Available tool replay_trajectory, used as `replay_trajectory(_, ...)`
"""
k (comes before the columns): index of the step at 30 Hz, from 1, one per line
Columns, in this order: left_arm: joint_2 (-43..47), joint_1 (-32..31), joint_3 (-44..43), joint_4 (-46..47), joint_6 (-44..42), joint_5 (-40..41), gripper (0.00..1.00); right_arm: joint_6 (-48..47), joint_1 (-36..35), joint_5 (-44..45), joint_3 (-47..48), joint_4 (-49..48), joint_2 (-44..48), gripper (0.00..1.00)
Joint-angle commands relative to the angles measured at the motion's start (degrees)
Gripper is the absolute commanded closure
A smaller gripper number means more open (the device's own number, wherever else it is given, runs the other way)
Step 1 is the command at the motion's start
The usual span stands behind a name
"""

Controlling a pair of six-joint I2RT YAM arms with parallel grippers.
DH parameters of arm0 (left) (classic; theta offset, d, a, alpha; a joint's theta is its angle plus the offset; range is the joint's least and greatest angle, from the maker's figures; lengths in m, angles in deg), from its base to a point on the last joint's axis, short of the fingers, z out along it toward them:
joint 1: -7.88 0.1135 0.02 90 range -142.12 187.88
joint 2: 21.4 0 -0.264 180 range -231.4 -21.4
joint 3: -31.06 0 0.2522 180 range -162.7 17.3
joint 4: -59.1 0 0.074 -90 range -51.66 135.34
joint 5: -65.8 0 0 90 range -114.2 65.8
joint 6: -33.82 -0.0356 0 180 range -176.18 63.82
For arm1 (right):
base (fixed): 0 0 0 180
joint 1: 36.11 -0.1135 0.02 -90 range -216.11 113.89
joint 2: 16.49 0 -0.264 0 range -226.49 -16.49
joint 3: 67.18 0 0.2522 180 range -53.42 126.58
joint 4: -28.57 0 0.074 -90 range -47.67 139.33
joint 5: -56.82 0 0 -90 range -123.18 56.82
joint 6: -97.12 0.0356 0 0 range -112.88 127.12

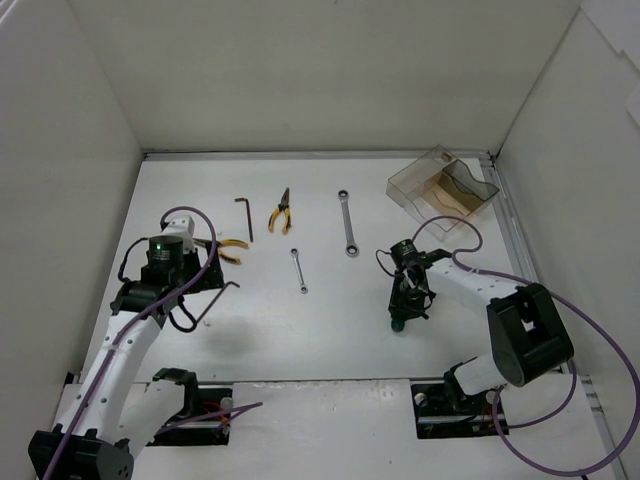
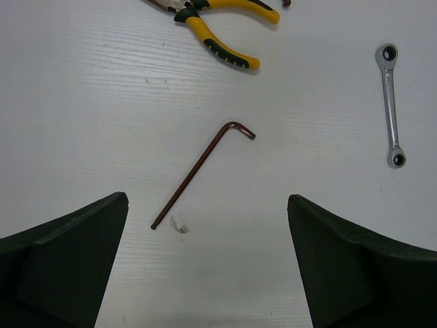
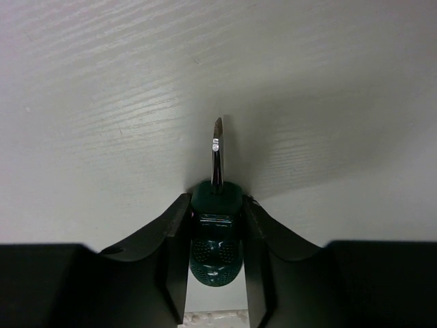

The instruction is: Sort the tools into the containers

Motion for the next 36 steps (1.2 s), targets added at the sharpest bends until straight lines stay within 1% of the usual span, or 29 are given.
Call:
replay_trajectory(1,-0.3,-0.2,-2.2,2.8,0.2,0.0,0.0,0.8,-0.3,1.2,-0.1,-1.4,0.1,0.86)
replay_trajectory(2,-0.3,-0.2,-2.3,2.7,0.2,0.0,0.0,-0.1,-0.2,1.4,0.1,-1.4,0.2,0.91)
replay_trajectory(3,-0.3,-0.2,-2.3,2.7,0.1,0.0,0.0,-0.5,-0.3,1.7,0.9,-1.4,0.7,1.0)
replay_trajectory(7,0.0,-0.2,-2.3,2.7,0.1,0.4,0.0,-4.6,-0.3,3.6,6.6,-0.6,1.6,1.0)
replay_trajectory(10,0.5,-0.2,-2.3,2.7,0.2,0.2,0.0,-9.8,-0.3,9.5,15.7,3.0,0.3,1.0)
replay_trajectory(11,0.6,-0.2,-2.3,2.9,0.6,0.0,0.0,-13.5,-0.3,12.7,20.5,4.3,-0.2,1.0)
replay_trajectory(13,0.7,-0.2,-2.5,3.3,1.1,-0.8,0.0,-18.3,-0.3,15.7,25.1,5.3,-2.2,1.0)
replay_trajectory(14,0.6,-0.2,-2.4,3.5,1.3,-1.2,0.0,-23.5,-0.1,19.1,28.7,5.5,-2.7,1.0)
replay_trajectory(16,0.1,-0.2,-2.8,3.6,1.4,-1.7,0.0,-28.4,-0.1,22.7,31.6,5.3,-4.3,1.0)
replay_trajectory(17,-0.1,-0.2,-2.8,3.4,1.4,-1.7,0.0,-31.9,0.8,26.3,34.4,5.0,-5.0,1.0)
replay_trajectory(18,-0.4,-0.2,-2.8,3.5,1.3,-2.2,0.0,-33.6,1.6,27.3,35.9,5.0,-6.6,1.0)
replay_trajectory(21,-0.4,-0.2,-2.6,3.7,1.4,-3.1,0.0,-39.0,5.9,27.5,41.4,4.8,-9.9,1.0)
replay_trajectory(22,-0.5,-0.2,-2.6,3.6,1.4,-3.2,0.0,-42.2,7.6,27.3,42.5,4.4,-10.7,1.0)
replay_trajectory(25,-1.5,-0.2,-2.7,3.6,1.1,-3.7,0.0,-46.4,11.6,27.9,47.6,1.5,-13.5,1.0)
replay_trajectory(27,-1.9,-0.2,-2.7,3.5,1.1,-3.8,0.0,-48.3,13.8,26.2,49.7,0.2,-15.6,1.0)
replay_trajectory(28,-1.9,-0.2,-2.8,2.9,1.5,-3.5,0.0,-49.7,16.0,24.8,50.6,-1.3,-16.4,1.0)
replay_trajectory(30,-1.7,-0.2,-3.8,2.0,1.5,-3.2,0.0,-50.9,18.3,23.7,51.7,-4.3,-17.8,1.0)
replay_trajectory(31,-1.6,-0.2,-4.5,0.9,1.6,-3.0,0.0,-52.4,19.0,22.6,51.0,-8.7,-18.1,1.0)
replay_trajectory(32,-1.8,-0.2,-6.2,0.2,1.5,-2.7,0.0,-53.3,21.6,22.4,50.5,-11.2,-18.6,1.0)
replay_trajectory(34,-2.5,-0.2,-9.0,-1.1,0.7,-2.1,0.0,-55.5,23.0,22.4,49.9,-17.3,-19.9,1.0)
replay_trajectory(36,-2.9,-0.2,-10.7,-2.1,0.7,-0.8,0.0,-56.8,24.1,22.4,49.8,-21.0,-21.1,1.0)
